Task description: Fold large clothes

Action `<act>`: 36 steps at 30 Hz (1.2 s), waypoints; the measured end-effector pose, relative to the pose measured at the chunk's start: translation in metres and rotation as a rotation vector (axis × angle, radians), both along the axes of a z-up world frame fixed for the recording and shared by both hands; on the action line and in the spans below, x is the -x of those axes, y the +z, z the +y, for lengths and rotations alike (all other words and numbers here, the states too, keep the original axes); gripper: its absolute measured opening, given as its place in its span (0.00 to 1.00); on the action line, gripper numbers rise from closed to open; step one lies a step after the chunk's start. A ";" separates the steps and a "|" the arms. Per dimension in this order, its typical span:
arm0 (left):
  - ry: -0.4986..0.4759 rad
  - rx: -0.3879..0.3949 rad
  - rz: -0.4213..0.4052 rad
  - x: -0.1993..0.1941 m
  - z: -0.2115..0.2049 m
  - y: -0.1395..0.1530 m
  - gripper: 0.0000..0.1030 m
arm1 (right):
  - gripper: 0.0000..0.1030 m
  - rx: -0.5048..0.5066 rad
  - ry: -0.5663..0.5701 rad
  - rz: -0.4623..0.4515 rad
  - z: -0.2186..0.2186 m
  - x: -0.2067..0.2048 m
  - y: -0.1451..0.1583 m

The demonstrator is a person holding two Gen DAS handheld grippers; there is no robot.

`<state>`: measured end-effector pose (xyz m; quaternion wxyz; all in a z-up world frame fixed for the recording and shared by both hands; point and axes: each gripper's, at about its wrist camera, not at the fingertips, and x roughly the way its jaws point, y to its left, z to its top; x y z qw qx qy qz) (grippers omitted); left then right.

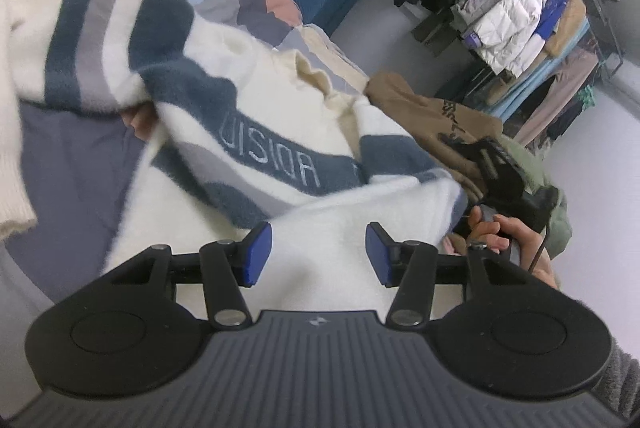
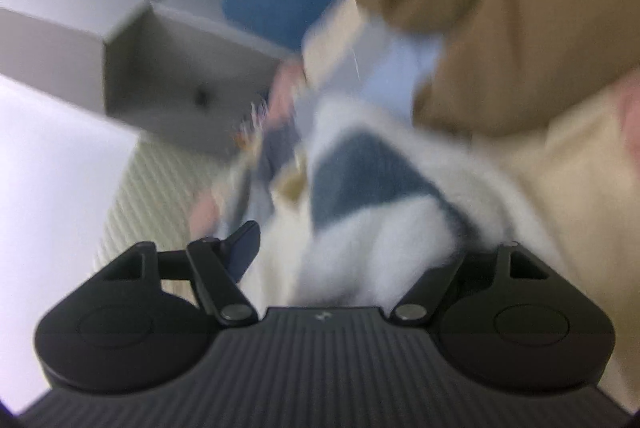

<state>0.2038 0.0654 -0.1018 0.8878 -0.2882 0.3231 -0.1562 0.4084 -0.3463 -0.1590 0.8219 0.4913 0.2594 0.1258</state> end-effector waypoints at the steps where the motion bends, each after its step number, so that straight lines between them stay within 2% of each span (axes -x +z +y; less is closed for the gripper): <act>1: -0.005 0.006 0.001 -0.001 -0.001 -0.001 0.57 | 0.74 -0.006 -0.029 -0.042 -0.007 0.002 0.004; 4: -0.029 -0.002 0.007 -0.005 -0.007 -0.004 0.57 | 0.74 -0.059 -0.089 -0.101 -0.035 0.003 0.002; 7: -0.049 -0.030 0.016 -0.006 -0.014 -0.007 0.57 | 0.73 -0.090 -0.143 -0.073 -0.061 0.003 -0.014; 9: -0.054 -0.043 0.021 -0.006 -0.017 -0.009 0.57 | 0.66 -0.113 -0.171 -0.050 -0.075 0.003 -0.028; 13: -0.046 -0.092 0.023 -0.007 -0.019 -0.010 0.57 | 0.64 -0.085 -0.147 -0.079 -0.079 0.001 -0.040; 16: -0.041 -0.108 0.038 -0.009 -0.019 -0.013 0.59 | 0.64 -0.047 -0.132 -0.069 -0.074 0.001 -0.031; 18: -0.038 -0.109 0.053 -0.009 -0.019 -0.016 0.60 | 0.64 0.018 -0.099 -0.043 -0.069 0.001 -0.025; 24: -0.048 -0.099 0.079 -0.011 -0.028 -0.021 0.60 | 0.68 0.315 -0.029 0.014 -0.042 0.017 0.012; 28: -0.061 -0.126 0.076 -0.009 -0.034 -0.019 0.60 | 0.68 0.434 -0.034 0.009 -0.030 0.033 0.034; 31: -0.059 -0.175 0.088 -0.008 -0.037 -0.020 0.60 | 0.68 0.506 -0.067 0.001 -0.025 0.046 0.049; 34: -0.052 -0.197 0.108 -0.009 -0.037 -0.023 0.61 | 0.68 0.564 -0.098 -0.048 -0.016 0.053 0.060; 36: -0.045 -0.188 0.120 -0.011 -0.035 -0.026 0.62 | 0.68 0.598 -0.072 -0.084 -0.006 0.053 0.065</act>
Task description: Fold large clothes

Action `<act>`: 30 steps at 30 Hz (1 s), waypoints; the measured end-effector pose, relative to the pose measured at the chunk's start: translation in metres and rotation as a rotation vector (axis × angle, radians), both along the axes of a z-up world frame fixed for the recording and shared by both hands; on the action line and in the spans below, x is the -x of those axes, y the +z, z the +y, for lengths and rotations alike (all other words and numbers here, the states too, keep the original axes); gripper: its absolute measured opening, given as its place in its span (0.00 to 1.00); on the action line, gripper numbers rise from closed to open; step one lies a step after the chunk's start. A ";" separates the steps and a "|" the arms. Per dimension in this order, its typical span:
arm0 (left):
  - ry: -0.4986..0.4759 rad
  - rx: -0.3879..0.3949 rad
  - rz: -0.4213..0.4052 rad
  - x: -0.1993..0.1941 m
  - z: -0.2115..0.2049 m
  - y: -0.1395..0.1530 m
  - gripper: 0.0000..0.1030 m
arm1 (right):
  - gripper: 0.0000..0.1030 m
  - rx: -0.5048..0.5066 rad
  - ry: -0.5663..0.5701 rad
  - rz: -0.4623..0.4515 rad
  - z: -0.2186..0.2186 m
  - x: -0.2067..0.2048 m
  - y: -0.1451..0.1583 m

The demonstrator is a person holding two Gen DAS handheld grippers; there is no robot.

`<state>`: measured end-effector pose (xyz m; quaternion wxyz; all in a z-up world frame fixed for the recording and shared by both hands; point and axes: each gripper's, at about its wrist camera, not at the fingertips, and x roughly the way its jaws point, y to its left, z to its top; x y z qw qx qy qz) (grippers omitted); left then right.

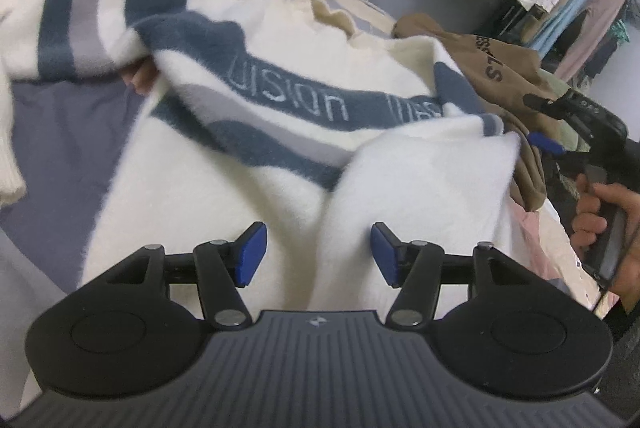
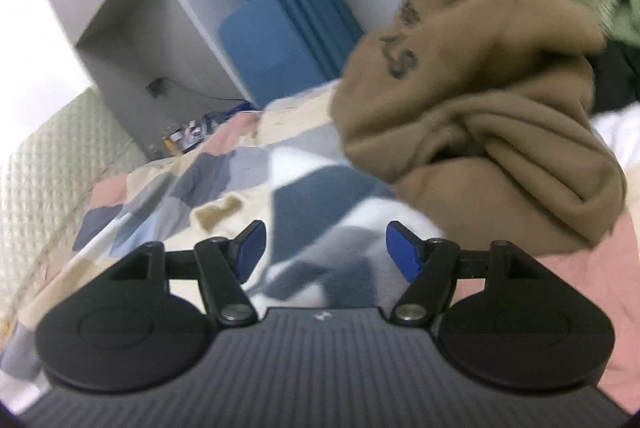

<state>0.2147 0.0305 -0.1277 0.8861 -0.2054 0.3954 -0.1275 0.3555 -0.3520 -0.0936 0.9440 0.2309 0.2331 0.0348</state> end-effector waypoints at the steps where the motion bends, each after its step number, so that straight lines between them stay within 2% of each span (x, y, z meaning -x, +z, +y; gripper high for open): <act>1: 0.003 0.011 0.007 -0.001 0.001 -0.001 0.62 | 0.68 0.023 0.025 -0.008 0.005 0.004 0.003; 6: 0.006 0.031 0.014 -0.002 0.003 -0.002 0.62 | 0.67 0.164 0.156 -0.029 0.047 0.013 0.008; 9: -0.002 0.038 0.010 -0.001 0.003 -0.001 0.62 | 0.67 0.183 0.237 -0.020 0.066 0.013 0.003; 12: -0.003 0.052 0.011 0.001 0.003 0.000 0.62 | 0.63 0.254 0.277 0.058 0.080 0.010 -0.008; 15: 0.000 0.076 0.013 0.003 0.006 0.002 0.62 | 0.63 0.326 0.268 0.189 0.083 0.006 -0.029; 18: 0.002 0.100 0.009 0.005 0.009 0.006 0.62 | 0.62 0.330 0.269 0.269 0.074 0.007 -0.047; 21: 0.003 0.108 0.000 0.007 0.012 0.009 0.62 | 0.62 0.290 0.239 0.273 0.069 0.012 -0.040; 23: 0.008 0.123 0.006 0.006 0.016 0.010 0.62 | 0.63 0.279 0.254 0.223 0.071 0.017 -0.028; 27: 0.036 0.139 0.025 0.003 0.022 0.011 0.62 | 0.64 0.368 0.228 0.097 0.088 0.011 0.004; 30: 0.043 0.134 0.043 0.002 0.024 0.007 0.62 | 0.64 0.397 0.223 0.095 0.102 -0.017 0.017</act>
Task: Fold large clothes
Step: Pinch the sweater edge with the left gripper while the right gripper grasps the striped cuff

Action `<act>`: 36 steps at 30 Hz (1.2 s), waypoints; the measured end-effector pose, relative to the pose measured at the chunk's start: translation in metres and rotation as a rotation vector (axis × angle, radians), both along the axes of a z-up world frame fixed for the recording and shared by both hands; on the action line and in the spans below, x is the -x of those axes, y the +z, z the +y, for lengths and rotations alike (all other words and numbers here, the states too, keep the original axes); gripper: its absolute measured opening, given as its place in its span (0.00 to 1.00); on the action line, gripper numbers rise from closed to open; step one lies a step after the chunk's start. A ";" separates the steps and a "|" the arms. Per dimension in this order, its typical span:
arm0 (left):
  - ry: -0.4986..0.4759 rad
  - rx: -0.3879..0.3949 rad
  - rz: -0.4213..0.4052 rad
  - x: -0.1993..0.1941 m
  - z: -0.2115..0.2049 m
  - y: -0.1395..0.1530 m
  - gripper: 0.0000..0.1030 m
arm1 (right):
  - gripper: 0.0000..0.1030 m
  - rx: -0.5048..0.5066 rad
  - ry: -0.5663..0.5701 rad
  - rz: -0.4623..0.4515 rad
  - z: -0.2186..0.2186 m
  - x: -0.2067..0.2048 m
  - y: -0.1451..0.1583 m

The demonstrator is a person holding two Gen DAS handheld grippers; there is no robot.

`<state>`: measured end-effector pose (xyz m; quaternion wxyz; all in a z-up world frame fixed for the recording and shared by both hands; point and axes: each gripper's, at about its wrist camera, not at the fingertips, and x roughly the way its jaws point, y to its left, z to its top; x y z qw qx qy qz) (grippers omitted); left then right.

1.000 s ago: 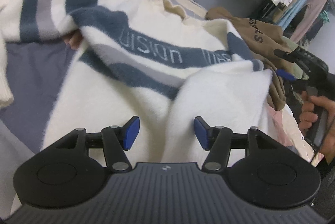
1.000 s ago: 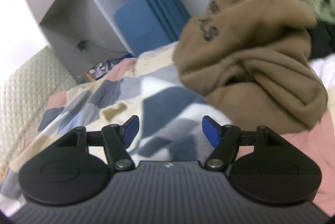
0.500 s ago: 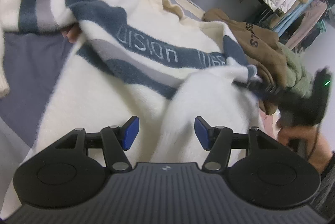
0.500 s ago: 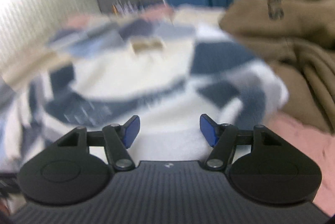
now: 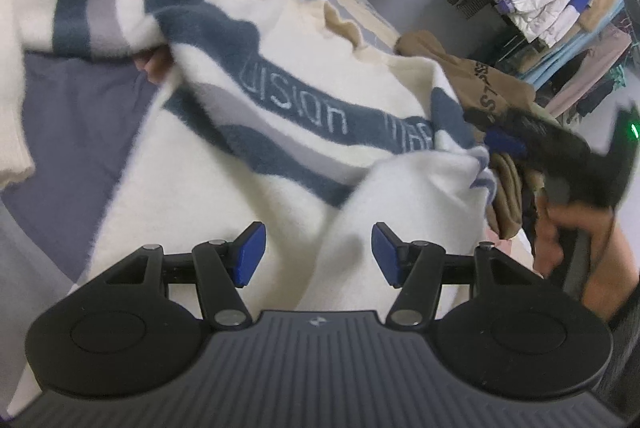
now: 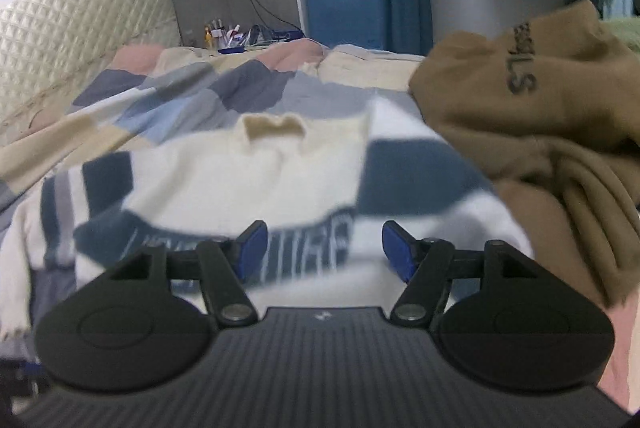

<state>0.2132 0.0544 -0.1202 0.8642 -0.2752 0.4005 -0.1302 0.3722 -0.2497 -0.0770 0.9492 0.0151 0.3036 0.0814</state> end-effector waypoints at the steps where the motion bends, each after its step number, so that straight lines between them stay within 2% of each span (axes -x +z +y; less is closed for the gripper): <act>1: 0.008 0.006 0.015 -0.001 0.001 -0.003 0.62 | 0.64 0.027 -0.003 0.018 0.005 -0.012 -0.002; 5: 0.012 0.065 0.073 -0.008 0.001 -0.017 0.62 | 0.63 0.212 -0.039 0.101 0.023 -0.063 -0.021; 7: -0.016 0.077 0.093 -0.010 -0.002 -0.020 0.61 | 0.62 0.287 -0.055 0.127 0.024 -0.079 -0.035; 9: -0.036 0.141 0.136 -0.010 -0.003 -0.027 0.60 | 0.53 0.341 -0.097 0.149 0.020 -0.092 -0.046; 10: -0.049 0.155 0.148 -0.009 -0.005 -0.029 0.51 | 0.48 0.348 -0.117 0.156 0.015 -0.097 -0.049; 11: -0.071 0.145 0.148 -0.008 -0.010 -0.028 0.40 | 0.43 0.335 -0.140 0.164 0.009 -0.102 -0.052; 12: -0.086 0.131 0.140 -0.006 -0.013 -0.026 0.35 | 0.38 0.299 -0.160 0.175 0.002 -0.105 -0.053; 14: -0.108 0.116 0.105 -0.003 -0.018 -0.019 0.11 | 0.10 0.261 -0.182 0.188 -0.005 -0.107 -0.049; 16: -0.109 0.113 0.057 0.002 -0.015 -0.008 0.09 | 0.09 0.225 -0.194 0.184 -0.008 -0.105 -0.038; 19: -0.088 0.159 -0.006 0.019 -0.001 0.012 0.08 | 0.08 0.131 -0.202 0.114 -0.019 -0.098 -0.009; 22: -0.093 0.201 -0.099 0.045 0.009 0.038 0.08 | 0.08 -0.052 -0.222 0.031 -0.045 -0.092 0.023; 24: -0.101 0.173 -0.180 0.055 0.009 0.060 0.07 | 0.08 -0.172 -0.231 -0.039 -0.064 -0.088 0.041; 26: -0.106 0.129 -0.230 0.059 0.006 0.071 0.07 | 0.08 -0.230 -0.233 -0.089 -0.074 -0.089 0.050; 28: -0.103 0.102 -0.217 0.058 0.007 0.070 0.07 | 0.08 -0.224 -0.237 -0.088 -0.077 -0.091 0.050; 32: -0.031 0.042 -0.121 0.053 0.017 0.044 0.07 | 0.08 -0.161 -0.260 -0.051 -0.069 -0.105 0.033; 36: 0.007 0.056 -0.017 0.044 0.024 0.022 0.07 | 0.09 -0.168 -0.268 -0.022 -0.066 -0.118 0.003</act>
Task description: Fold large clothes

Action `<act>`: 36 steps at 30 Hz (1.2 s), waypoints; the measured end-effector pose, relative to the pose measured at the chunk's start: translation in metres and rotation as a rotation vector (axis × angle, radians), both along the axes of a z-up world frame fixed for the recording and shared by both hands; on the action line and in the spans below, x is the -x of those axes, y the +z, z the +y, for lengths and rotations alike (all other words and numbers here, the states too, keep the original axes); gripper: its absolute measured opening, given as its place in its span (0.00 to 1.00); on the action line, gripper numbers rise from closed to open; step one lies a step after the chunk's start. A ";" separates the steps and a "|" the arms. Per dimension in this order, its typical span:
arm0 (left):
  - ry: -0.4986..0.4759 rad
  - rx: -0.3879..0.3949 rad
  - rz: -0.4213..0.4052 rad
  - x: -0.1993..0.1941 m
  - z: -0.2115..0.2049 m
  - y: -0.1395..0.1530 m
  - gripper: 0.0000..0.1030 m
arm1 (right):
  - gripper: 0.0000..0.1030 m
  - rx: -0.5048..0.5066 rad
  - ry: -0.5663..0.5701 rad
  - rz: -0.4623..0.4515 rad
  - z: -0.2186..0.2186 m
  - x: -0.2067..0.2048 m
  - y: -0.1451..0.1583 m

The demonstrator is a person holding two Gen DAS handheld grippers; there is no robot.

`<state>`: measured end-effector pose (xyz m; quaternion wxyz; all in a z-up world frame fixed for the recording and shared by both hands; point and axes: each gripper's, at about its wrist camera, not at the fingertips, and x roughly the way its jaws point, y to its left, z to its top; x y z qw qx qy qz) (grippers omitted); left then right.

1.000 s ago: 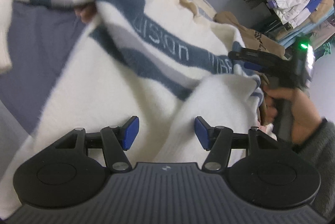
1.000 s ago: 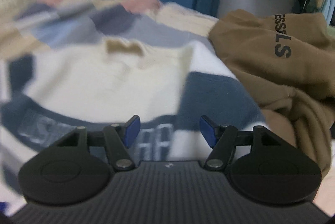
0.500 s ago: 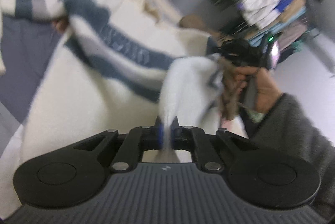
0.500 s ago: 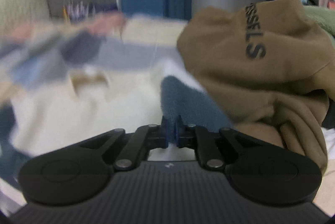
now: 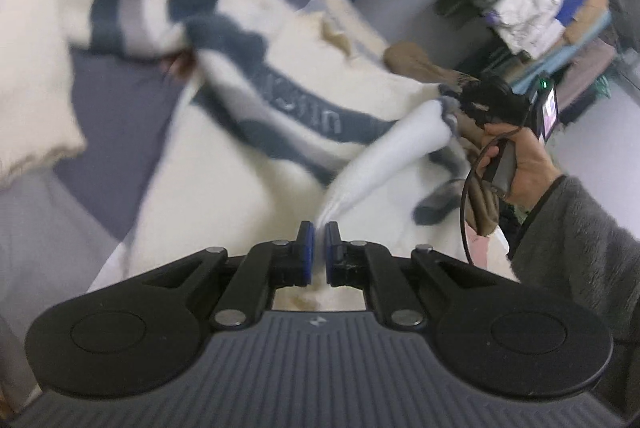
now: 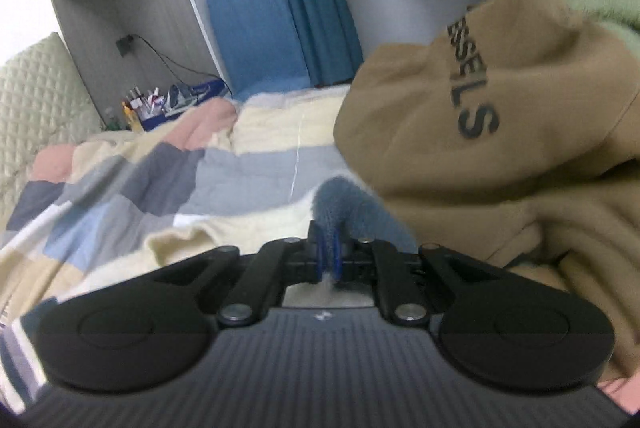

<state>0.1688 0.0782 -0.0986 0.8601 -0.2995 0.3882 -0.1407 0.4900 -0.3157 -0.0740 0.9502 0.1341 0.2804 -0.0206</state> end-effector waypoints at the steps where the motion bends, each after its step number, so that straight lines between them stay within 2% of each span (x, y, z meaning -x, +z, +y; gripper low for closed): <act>1: 0.006 -0.007 0.005 -0.002 0.000 -0.001 0.07 | 0.09 -0.016 -0.007 0.006 0.001 -0.004 -0.010; 4: 0.050 -0.019 0.023 -0.004 0.003 -0.006 0.07 | 0.10 -0.035 -0.009 0.024 0.002 -0.016 -0.031; 7: 0.076 0.024 0.064 -0.009 0.011 -0.014 0.07 | 0.11 -0.007 0.011 0.049 0.010 -0.026 -0.050; 9: 0.092 0.023 0.068 -0.014 0.016 -0.016 0.07 | 0.11 0.022 0.021 0.057 0.012 -0.028 -0.060; 13: 0.124 0.036 0.075 -0.022 0.019 -0.023 0.08 | 0.15 0.015 0.057 0.002 0.012 -0.019 -0.059; 15: 0.123 0.026 0.085 -0.025 0.018 -0.027 0.14 | 0.23 -0.005 0.077 -0.036 0.011 -0.008 -0.054; 17: 0.125 0.003 0.087 -0.022 0.018 -0.025 0.38 | 0.44 -0.022 0.093 -0.049 0.011 0.000 -0.049; 19: 0.137 -0.017 0.073 -0.020 0.017 -0.021 0.49 | 0.50 -0.013 0.112 -0.069 0.018 0.013 -0.044; 23: 0.165 -0.128 0.018 -0.013 0.005 -0.003 0.52 | 0.51 -0.051 0.170 -0.101 0.034 0.047 -0.034; 27: 0.168 -0.210 -0.053 -0.005 -0.004 0.012 0.53 | 0.51 -0.036 0.254 -0.112 0.060 0.093 -0.022; 29: 0.159 -0.206 -0.075 -0.002 -0.005 0.019 0.53 | 0.51 -0.020 0.279 -0.114 0.070 0.116 -0.018; 32: 0.130 -0.153 -0.123 0.003 -0.004 0.031 0.53 | 0.51 -0.010 0.305 -0.103 0.079 0.145 -0.015; 36: 0.091 -0.199 -0.163 0.003 -0.013 0.036 0.53 | 0.51 0.004 0.296 -0.048 0.083 0.170 -0.020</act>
